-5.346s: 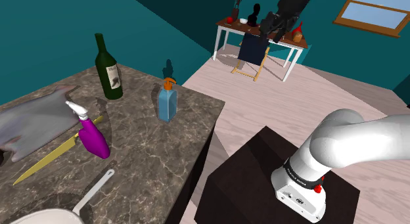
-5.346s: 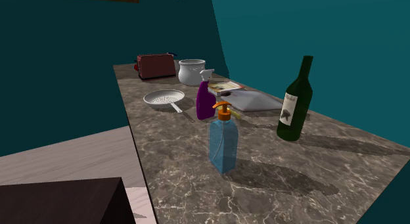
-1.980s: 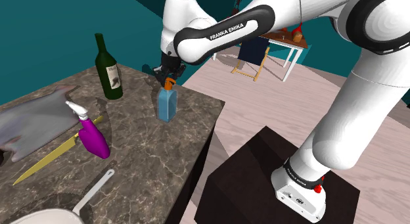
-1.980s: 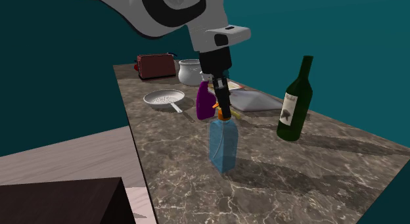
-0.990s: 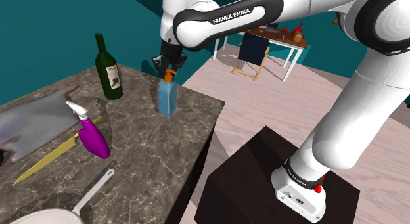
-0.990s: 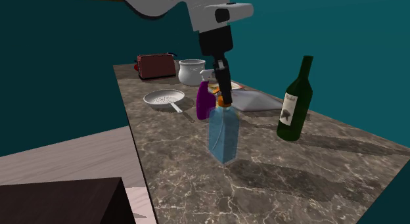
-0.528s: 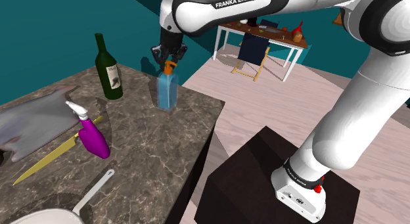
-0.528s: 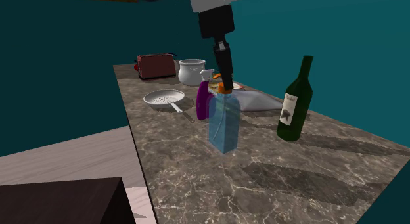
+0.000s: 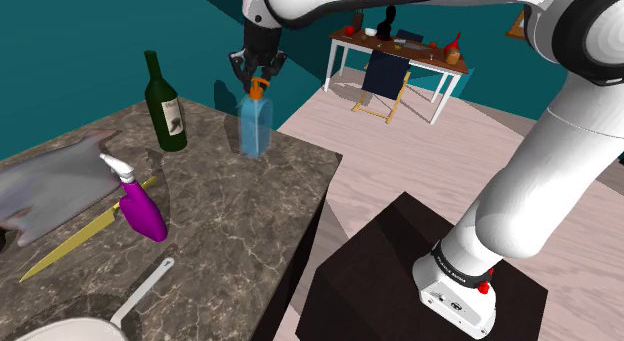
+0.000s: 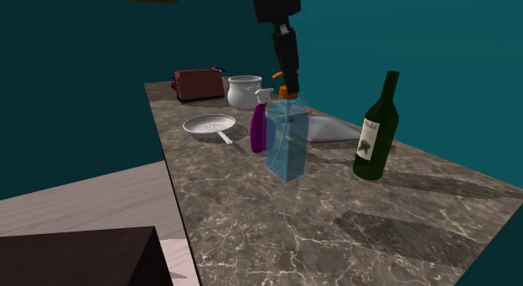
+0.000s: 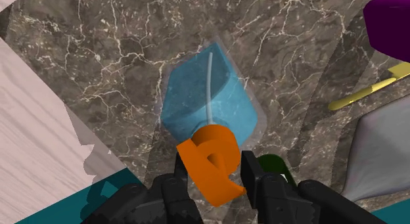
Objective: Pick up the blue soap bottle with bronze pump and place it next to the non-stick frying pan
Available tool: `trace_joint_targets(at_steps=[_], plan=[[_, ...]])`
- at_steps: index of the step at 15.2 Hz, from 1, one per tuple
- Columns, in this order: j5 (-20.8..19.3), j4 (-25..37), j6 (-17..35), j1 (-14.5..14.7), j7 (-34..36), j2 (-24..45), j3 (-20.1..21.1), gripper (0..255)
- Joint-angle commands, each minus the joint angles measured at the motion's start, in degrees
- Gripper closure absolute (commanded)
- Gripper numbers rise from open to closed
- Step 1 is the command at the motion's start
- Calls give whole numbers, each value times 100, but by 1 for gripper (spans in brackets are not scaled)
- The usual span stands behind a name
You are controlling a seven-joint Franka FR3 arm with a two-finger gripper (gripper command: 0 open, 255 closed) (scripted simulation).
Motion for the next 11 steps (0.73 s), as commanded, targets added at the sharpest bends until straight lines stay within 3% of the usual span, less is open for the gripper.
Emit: trace_joint_targets(at_steps=[1,11], plan=[[16,158,-166,0,-29,-12,1,255],[36,985,-944,22,-110,37,18,255]])
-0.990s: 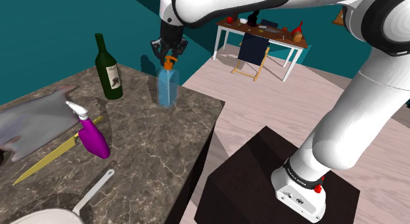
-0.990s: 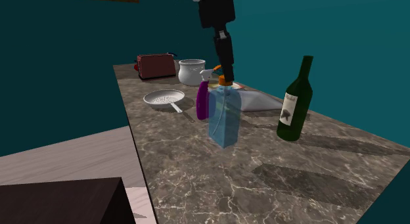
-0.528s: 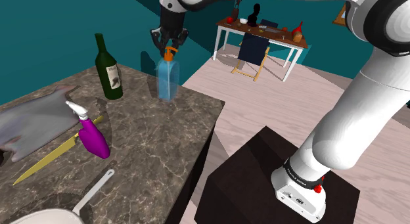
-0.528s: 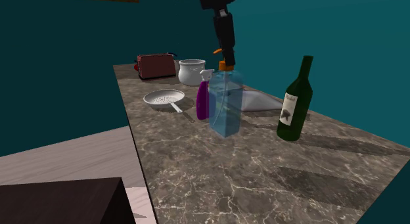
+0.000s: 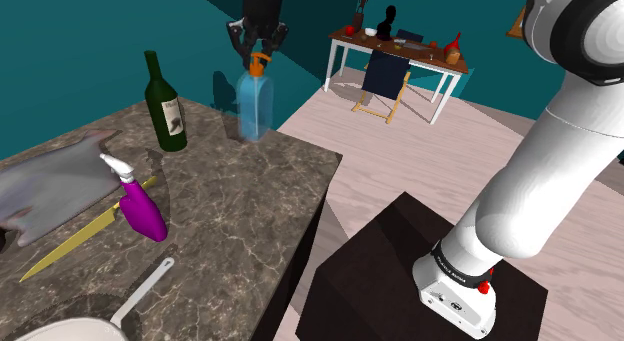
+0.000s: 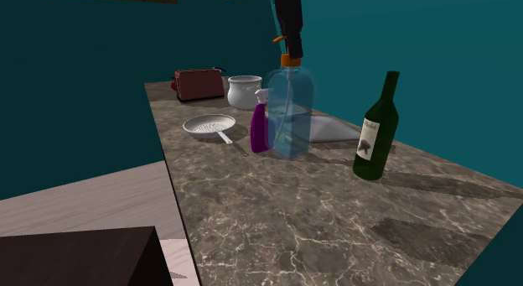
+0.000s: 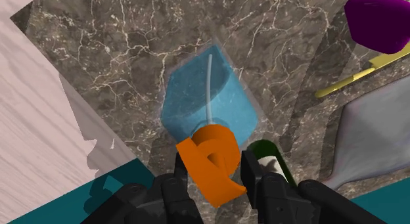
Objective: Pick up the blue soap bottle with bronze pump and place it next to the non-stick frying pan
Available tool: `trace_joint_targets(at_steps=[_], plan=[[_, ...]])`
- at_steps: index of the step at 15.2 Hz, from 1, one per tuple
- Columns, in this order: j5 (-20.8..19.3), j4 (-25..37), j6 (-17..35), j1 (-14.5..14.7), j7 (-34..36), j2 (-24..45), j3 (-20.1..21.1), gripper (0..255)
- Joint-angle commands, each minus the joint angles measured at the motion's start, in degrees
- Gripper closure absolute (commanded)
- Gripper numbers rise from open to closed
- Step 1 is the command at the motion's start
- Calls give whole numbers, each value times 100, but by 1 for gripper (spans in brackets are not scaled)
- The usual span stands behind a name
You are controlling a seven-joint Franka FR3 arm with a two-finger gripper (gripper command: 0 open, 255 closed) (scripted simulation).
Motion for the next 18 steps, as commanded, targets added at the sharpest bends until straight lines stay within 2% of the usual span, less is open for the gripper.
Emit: trace_joint_targets(at_steps=[1,18], plan=[[2,164,-158,5,-16,6,4,255],[-178,2183,-1682,157,-77,534,69,255]])
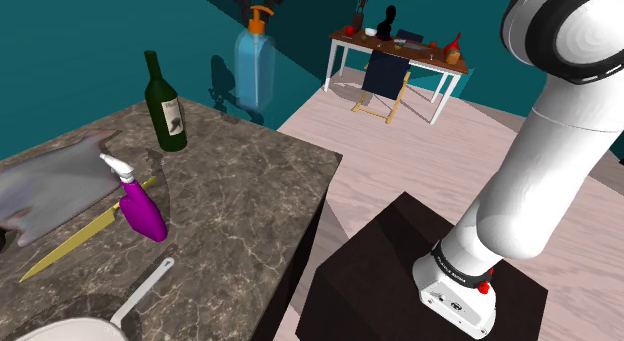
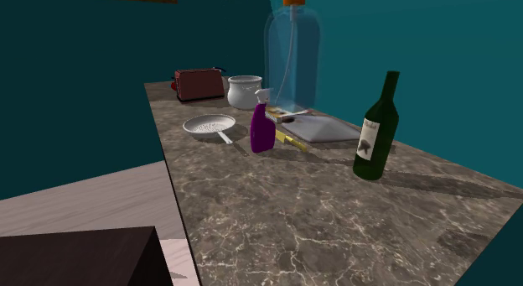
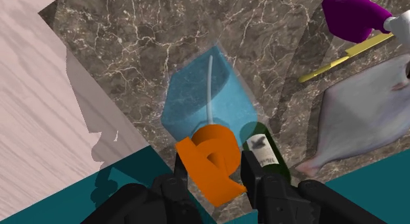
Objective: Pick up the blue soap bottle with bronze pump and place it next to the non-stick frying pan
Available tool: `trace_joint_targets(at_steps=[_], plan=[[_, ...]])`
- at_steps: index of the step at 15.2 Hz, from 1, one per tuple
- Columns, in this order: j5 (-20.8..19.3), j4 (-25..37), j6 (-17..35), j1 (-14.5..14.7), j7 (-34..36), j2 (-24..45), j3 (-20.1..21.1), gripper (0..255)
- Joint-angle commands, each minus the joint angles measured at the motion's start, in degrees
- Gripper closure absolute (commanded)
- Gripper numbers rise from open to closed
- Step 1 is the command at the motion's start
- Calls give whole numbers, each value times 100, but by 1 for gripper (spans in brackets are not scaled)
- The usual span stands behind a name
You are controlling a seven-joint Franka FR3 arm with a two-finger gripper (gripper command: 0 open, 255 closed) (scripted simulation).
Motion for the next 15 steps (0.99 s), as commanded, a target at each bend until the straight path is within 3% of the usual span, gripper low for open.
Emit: trace_joint_targets(at_steps=[1,4,15], plan=[[-44,311,-216,38,1,102,13,255],[-117,774,-517,101,-4,275,27,255],[-172,-90,-528,828,1325,-422,567,255]])
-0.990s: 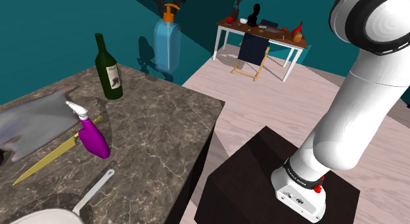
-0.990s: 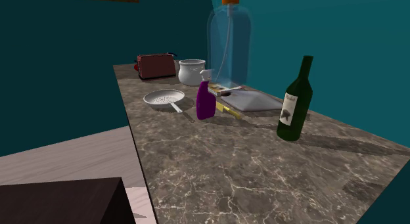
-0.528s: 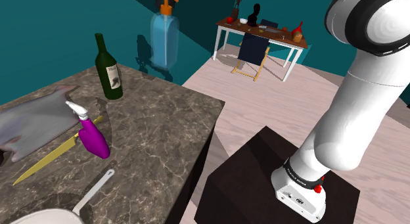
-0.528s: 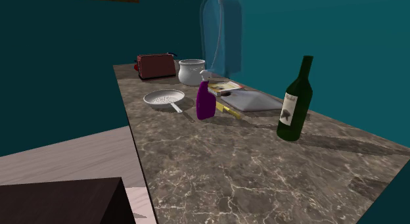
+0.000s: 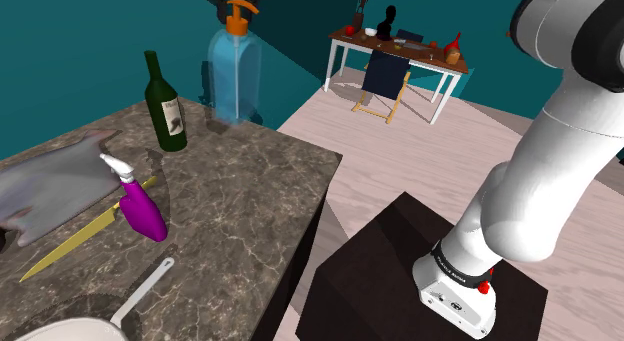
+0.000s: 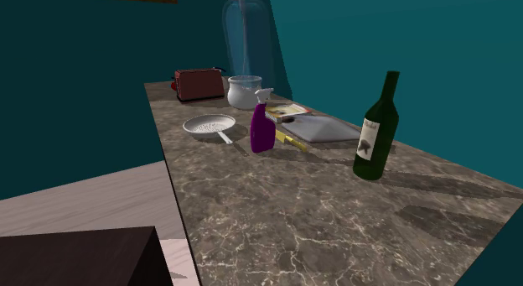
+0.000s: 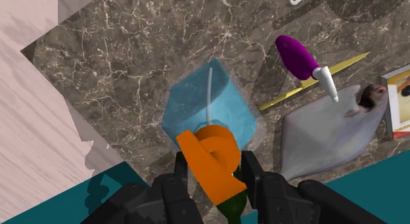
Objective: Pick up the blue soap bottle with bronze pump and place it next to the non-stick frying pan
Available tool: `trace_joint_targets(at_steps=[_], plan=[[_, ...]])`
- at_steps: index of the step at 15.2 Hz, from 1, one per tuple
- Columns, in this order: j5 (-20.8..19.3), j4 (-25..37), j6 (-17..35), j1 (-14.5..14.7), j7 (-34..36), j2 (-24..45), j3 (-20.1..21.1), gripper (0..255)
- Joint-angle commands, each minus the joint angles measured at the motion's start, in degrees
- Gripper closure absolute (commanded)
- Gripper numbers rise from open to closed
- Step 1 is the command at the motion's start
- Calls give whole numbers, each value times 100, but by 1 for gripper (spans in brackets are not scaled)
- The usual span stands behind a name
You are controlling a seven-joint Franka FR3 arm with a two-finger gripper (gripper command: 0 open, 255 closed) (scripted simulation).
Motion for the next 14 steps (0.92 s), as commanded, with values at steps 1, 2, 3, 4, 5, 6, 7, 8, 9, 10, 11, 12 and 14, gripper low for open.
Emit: trace_joint_targets(at_steps=[1,2,3,4,5,6,7,8,9,10,11,12,14], plan=[[-35,-58,-48,154,273,-63,121,255],[-59,-64,-76,232,407,-72,182,255],[-86,-61,-107,313,542,-73,245,255],[-117,-48,-142,395,679,-66,310,255],[-152,-25,-179,479,818,-51,377,255],[-190,7,-221,568,959,-27,442,255],[-234,49,-266,662,1101,5,507,255],[-282,101,-315,758,1245,45,575,255],[-335,163,-367,860,1391,94,640,255],[-395,236,-424,965,1538,153,709,255],[-460,320,-486,1076,1686,221,776,255],[-500,372,-523,1141,1770,263,814,255],[-410,48,-305,1076,1767,132,789,255]])
